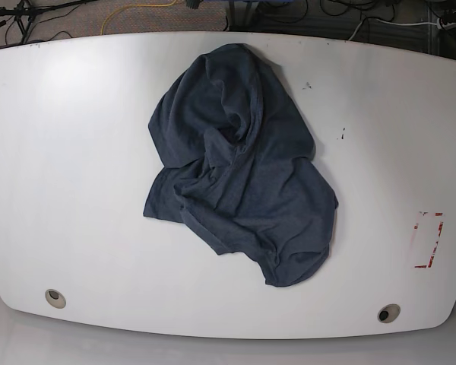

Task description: Fold the T-shirt properly

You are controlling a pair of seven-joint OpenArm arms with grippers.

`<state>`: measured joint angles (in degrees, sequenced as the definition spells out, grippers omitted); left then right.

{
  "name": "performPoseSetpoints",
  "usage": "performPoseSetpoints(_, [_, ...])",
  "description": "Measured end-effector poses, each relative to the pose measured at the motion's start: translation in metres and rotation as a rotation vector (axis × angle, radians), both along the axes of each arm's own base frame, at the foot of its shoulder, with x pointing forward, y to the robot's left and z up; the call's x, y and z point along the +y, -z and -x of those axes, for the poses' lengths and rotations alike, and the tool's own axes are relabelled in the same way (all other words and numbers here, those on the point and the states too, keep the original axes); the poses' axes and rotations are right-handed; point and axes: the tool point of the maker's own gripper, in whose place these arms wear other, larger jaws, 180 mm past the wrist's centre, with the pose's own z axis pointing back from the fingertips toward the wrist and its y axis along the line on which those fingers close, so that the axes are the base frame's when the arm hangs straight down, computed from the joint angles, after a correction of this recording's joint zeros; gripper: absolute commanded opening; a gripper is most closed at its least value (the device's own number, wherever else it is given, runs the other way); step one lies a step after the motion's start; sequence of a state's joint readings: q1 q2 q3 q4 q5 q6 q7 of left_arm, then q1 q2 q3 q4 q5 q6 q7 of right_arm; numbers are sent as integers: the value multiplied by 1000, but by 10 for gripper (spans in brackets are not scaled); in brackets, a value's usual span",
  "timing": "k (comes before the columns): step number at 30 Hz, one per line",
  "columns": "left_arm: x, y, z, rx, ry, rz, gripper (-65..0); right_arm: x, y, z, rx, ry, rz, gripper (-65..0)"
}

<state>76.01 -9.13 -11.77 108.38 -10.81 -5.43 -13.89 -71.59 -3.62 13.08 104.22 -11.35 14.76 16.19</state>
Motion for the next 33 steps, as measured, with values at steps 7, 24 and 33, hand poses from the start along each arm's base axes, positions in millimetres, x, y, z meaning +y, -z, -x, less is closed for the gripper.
performPoseSetpoints(7, [8, -10, -19, -58, -41, 10, -242, -6, -11, -21, -63, 4, 26, -564])
performPoseSetpoints(24, [0, -22, -34, -104, -6, 8, -236, -2, -23, -41, -124, -9, 20, -566])
performPoseSetpoints(33, [0, -30, -42, -134, -9, 10, -231, -2, -25, -58, -168, -17, 26, -566])
